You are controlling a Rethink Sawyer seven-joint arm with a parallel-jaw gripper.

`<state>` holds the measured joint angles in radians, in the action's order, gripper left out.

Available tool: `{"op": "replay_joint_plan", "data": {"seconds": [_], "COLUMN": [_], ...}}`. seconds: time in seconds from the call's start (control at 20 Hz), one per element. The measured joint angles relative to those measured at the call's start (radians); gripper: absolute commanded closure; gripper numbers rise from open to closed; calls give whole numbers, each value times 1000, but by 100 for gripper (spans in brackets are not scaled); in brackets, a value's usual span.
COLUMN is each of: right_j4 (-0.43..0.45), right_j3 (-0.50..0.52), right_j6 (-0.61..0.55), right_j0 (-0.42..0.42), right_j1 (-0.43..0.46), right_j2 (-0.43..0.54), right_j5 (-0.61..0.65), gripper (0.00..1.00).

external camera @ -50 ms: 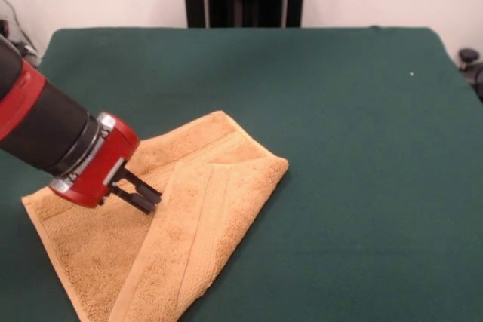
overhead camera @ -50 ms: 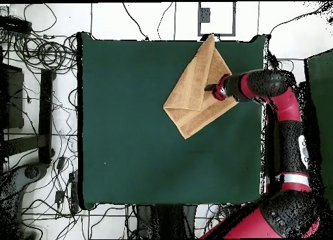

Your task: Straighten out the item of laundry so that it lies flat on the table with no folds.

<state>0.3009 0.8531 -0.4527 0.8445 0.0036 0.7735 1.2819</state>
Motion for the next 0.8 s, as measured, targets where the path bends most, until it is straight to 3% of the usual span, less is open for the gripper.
{"op": "replay_joint_plan", "data": {"seconds": [0.8], "right_j4": [2], "right_j3": [-19], "right_j6": [0], "right_j0": [-6], "right_j1": [12], "right_j2": [-24], "right_j5": [10], "gripper": [100]}}
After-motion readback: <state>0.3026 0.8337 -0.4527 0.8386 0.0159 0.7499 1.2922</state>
